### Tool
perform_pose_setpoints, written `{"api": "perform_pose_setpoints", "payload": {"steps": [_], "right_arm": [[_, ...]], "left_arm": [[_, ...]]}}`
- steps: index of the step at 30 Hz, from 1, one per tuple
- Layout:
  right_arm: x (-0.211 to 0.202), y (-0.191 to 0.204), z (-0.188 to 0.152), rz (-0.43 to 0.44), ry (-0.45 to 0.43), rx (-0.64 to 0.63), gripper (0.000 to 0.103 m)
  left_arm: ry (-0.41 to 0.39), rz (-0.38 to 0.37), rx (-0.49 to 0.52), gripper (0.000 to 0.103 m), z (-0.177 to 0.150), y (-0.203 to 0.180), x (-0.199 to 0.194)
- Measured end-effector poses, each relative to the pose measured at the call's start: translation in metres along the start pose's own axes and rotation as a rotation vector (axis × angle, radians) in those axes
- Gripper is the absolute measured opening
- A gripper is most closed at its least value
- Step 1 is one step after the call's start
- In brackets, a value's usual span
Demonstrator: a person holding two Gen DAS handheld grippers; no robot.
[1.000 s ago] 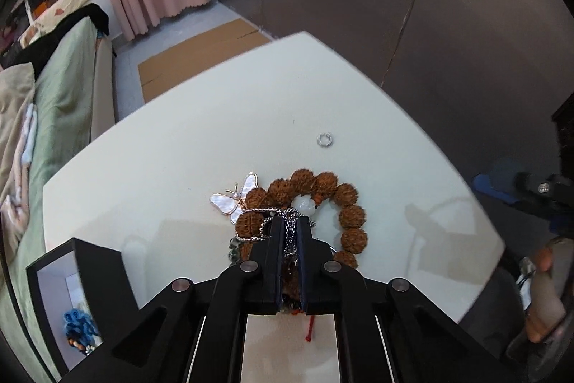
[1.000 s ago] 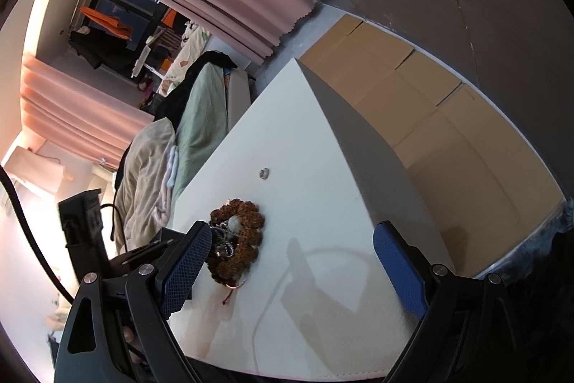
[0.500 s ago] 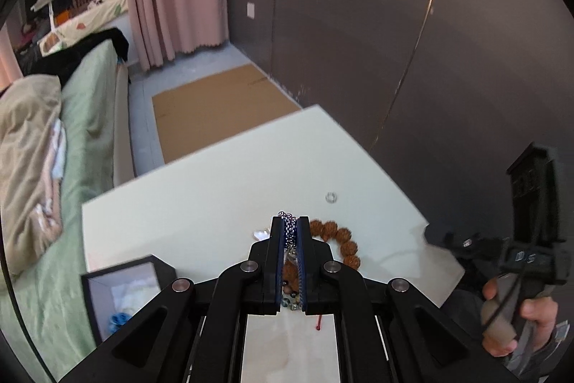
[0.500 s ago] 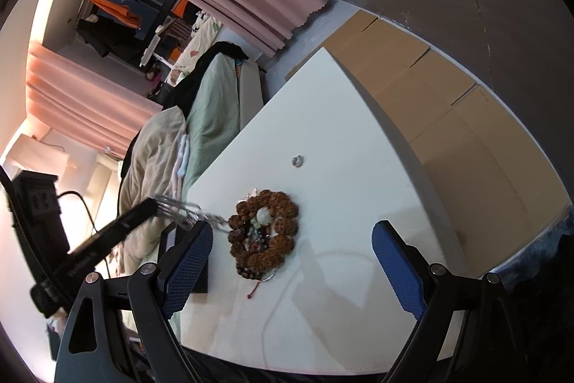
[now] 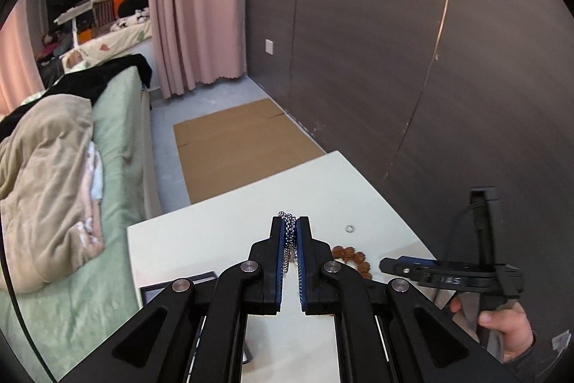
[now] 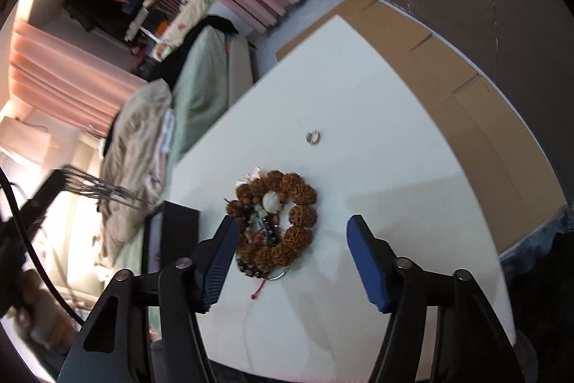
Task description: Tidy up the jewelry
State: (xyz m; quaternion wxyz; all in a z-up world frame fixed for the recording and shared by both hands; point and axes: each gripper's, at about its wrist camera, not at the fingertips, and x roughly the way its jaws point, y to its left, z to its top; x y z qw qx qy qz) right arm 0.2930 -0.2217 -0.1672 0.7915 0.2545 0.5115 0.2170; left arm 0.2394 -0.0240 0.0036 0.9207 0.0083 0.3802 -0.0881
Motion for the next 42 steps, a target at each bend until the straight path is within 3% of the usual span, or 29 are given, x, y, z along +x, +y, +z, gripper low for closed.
{"api": "perform_pose_setpoints", "payload": {"steps": [10, 13, 14, 15, 20, 25, 30, 42], "right_arm": [[0.041, 0.028, 0.015, -0.223, 0.068, -0.108, 0.05], [0.047, 0.039, 0.012, -0.331, 0.063, -0.179, 0.04], [0.048, 0.039, 0.012, -0.35, 0.075, -0.185, 0.023], [0.048, 0.04, 0.013, -0.361, 0.07, -0.187, 0.02], [0.029, 0.042, 0.011, -0.295, 0.024, -0.164, 0.02], [0.0, 0.059, 0.005, -0.137, -0.013, -0.137, 0.02], [-0.031, 0.1, 0.001, -0.039, -0.062, -0.182, 0.02], [-0.045, 0.165, -0.011, 0.018, -0.098, -0.27, 0.02]], "left_arm": [[-0.024, 0.02, -0.065, 0.006, -0.01, 0.038, -0.022], [-0.03, 0.023, -0.081, 0.006, -0.015, 0.049, -0.028], [-0.031, 0.023, -0.089, 0.006, -0.018, 0.053, -0.029], [-0.031, 0.023, -0.098, 0.006, -0.02, 0.057, -0.03], [-0.023, 0.02, -0.136, 0.006, -0.033, 0.074, -0.03], [-0.013, 0.001, -0.178, 0.006, -0.045, 0.088, -0.026], [-0.002, -0.024, -0.211, 0.006, -0.054, 0.096, -0.024], [0.048, -0.084, -0.302, 0.006, -0.083, 0.105, 0.005]]}}
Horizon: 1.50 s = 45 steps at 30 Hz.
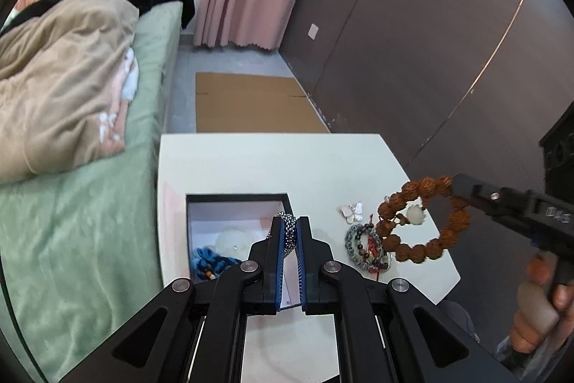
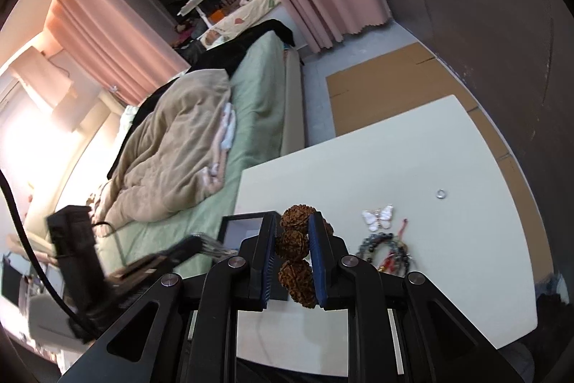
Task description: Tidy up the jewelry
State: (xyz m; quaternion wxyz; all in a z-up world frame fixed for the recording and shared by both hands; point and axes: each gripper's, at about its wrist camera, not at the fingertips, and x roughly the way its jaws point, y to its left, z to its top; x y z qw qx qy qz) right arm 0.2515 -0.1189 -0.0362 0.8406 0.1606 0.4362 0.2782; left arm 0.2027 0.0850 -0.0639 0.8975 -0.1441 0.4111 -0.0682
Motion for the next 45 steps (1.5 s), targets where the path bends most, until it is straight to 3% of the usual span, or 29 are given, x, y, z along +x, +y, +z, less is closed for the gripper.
{"api": "perform_pose_setpoints", "payload": {"steps": [5, 10, 12, 14, 16, 24, 31, 34, 36, 41, 45], "right_arm": [[-0.001, 0.011, -0.005, 0.002, 0.008, -0.014, 0.02], [0.005, 0.024, -0.006, 0.011, 0.02, -0.034, 0.02], [0.01, 0.03, -0.007, 0.019, 0.027, -0.042, 0.02], [0.016, 0.036, -0.007, 0.03, 0.034, -0.048, 0.02], [0.022, 0.041, -0.006, 0.041, 0.043, -0.054, 0.02], [0.05, 0.068, -0.003, 0.061, 0.07, -0.098, 0.02], [0.078, 0.082, -0.006, -0.001, 0.093, -0.142, 0.02], [0.096, 0.088, -0.011, 0.047, 0.157, -0.154, 0.022], [0.106, 0.088, -0.015, 0.065, 0.214, -0.146, 0.031], [0.093, 0.078, -0.022, 0.075, 0.186, -0.124, 0.051], [0.074, 0.063, -0.023, 0.066, 0.159, -0.097, 0.055]], "left_arm": [[0.013, -0.043, -0.024, 0.006, -0.002, 0.001, 0.014], [0.092, -0.029, -0.052, 0.013, 0.002, 0.006, 0.026], [0.082, -0.028, -0.079, 0.036, 0.001, 0.015, 0.02], [0.045, -0.015, -0.097, 0.053, 0.0, 0.023, 0.009], [0.01, -0.006, -0.113, 0.061, -0.001, 0.031, -0.003], [-0.038, 0.031, -0.15, 0.062, -0.002, 0.056, -0.035], [-0.05, 0.037, -0.178, 0.062, -0.006, 0.075, -0.047], [-0.05, 0.043, -0.185, 0.062, -0.008, 0.081, -0.05], [-0.049, 0.045, -0.186, 0.062, -0.008, 0.084, -0.051], [-0.048, 0.053, -0.173, 0.062, -0.01, 0.083, -0.053], [-0.037, 0.045, -0.153, 0.062, -0.009, 0.075, -0.049]]}}
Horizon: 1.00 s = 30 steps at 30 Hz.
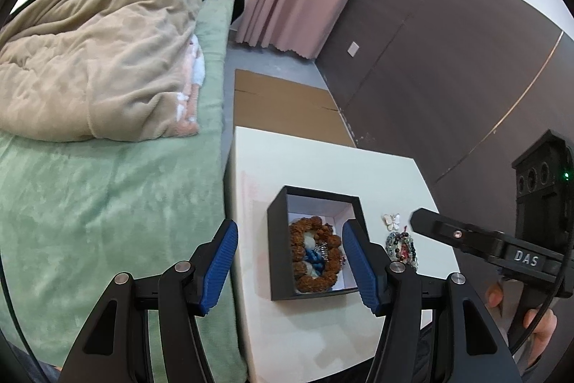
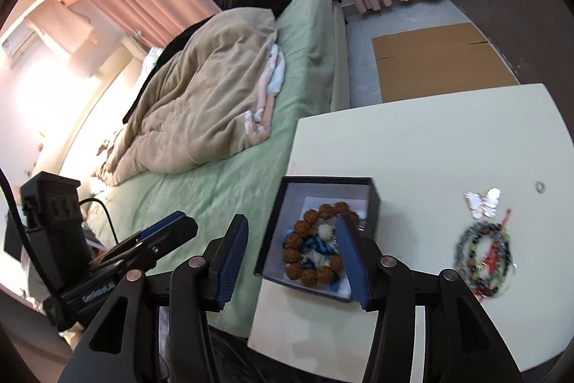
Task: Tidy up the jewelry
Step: 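Move the left tool to the green bead bracelet and grasp it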
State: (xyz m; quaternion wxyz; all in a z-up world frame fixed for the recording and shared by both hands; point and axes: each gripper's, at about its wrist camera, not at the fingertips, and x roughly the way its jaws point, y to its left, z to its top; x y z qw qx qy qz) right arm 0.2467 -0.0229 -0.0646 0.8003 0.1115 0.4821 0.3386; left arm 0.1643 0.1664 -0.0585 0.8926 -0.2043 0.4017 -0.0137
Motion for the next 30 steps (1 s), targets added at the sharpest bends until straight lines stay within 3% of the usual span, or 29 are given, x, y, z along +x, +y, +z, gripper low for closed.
{"api": "perform_pose_setpoints", "payload": {"steps": [3, 6, 13, 16, 18, 20, 30], "right_arm": [[-0.017, -0.013, -0.005, -0.023, -0.036, 0.022, 0.069], [-0.034, -0.03, -0.011, -0.04, -0.067, 0.049, 0.075], [-0.065, -0.079, -0.02, -0.062, -0.108, 0.135, 0.077], [-0.074, -0.097, -0.024, -0.072, -0.128, 0.17, 0.082], [-0.079, -0.11, -0.027, -0.064, -0.141, 0.196, 0.083], [-0.082, -0.12, -0.03, -0.058, -0.149, 0.214, 0.083], [-0.096, -0.166, -0.044, -0.052, -0.203, 0.273, 0.083]], "left_arm": [[0.011, -0.008, 0.028, 0.062, 0.0, -0.012, 0.005], [0.024, -0.017, 0.054, 0.062, -0.001, -0.026, 0.011], [0.061, -0.035, 0.125, 0.062, -0.006, -0.065, 0.03], [0.083, -0.049, 0.151, 0.064, -0.008, -0.083, 0.04], [0.092, -0.051, 0.169, 0.08, -0.009, -0.094, 0.046], [0.088, -0.053, 0.192, 0.087, -0.01, -0.105, 0.049], [0.161, -0.067, 0.26, 0.087, -0.019, -0.157, 0.086]]}}
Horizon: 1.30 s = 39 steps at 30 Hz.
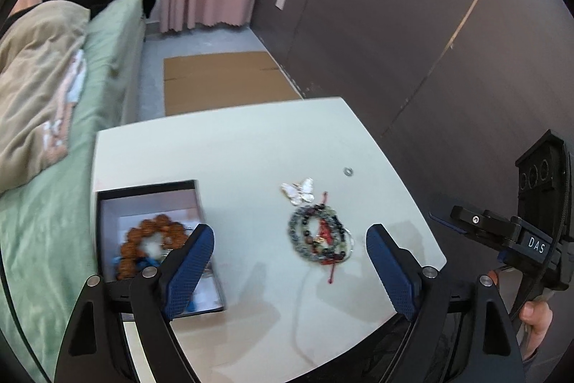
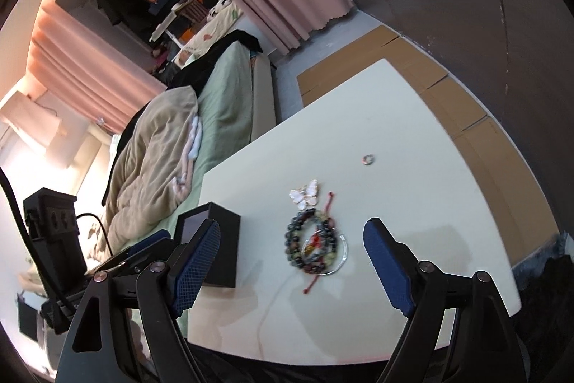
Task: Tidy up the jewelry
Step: 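Move the left tool to the green bead bracelet and grasp it, then carry the green bead bracelet into the black box with the left tool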
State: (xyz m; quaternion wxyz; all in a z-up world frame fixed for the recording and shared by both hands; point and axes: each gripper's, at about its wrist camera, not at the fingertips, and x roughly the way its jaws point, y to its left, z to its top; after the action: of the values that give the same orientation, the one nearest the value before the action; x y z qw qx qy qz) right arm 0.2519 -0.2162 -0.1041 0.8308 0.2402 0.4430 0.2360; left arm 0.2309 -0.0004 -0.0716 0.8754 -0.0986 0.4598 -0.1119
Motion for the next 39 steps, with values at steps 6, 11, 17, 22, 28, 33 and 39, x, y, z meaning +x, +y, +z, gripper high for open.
{"api": "perform_pose_setpoints", "payload": {"steps": [6, 11, 17, 22, 28, 33, 39], "right_arm": [[0.002, -0.027, 0.001, 0.011, -0.003, 0.03, 0.082], [0.007, -0.044, 0.001, 0.019, 0.004, 0.05, 0.081], [0.012, -0.061, 0.004, 0.029, 0.01, 0.076, 0.081], [0.015, -0.072, 0.005, 0.032, 0.013, 0.094, 0.081], [0.018, -0.08, 0.005, 0.034, 0.019, 0.108, 0.081], [0.022, -0.081, 0.005, 0.037, 0.025, 0.103, 0.081], [0.025, -0.082, 0.004, 0.033, 0.032, 0.103, 0.081]], "left_arm": [[0.059, 0.002, 0.042, 0.071, 0.003, -0.022, 0.026], [0.12, 0.021, 0.063, 0.054, 0.003, -0.032, 0.05], [0.192, 0.044, 0.065, 0.033, -0.001, -0.037, 0.083], [0.226, 0.077, 0.061, 0.024, -0.003, -0.036, 0.104], [0.255, 0.108, 0.065, 0.018, -0.006, -0.034, 0.121], [0.251, 0.126, 0.059, 0.016, -0.003, -0.032, 0.127], [0.263, 0.173, 0.114, 0.013, -0.003, -0.037, 0.133]]}}
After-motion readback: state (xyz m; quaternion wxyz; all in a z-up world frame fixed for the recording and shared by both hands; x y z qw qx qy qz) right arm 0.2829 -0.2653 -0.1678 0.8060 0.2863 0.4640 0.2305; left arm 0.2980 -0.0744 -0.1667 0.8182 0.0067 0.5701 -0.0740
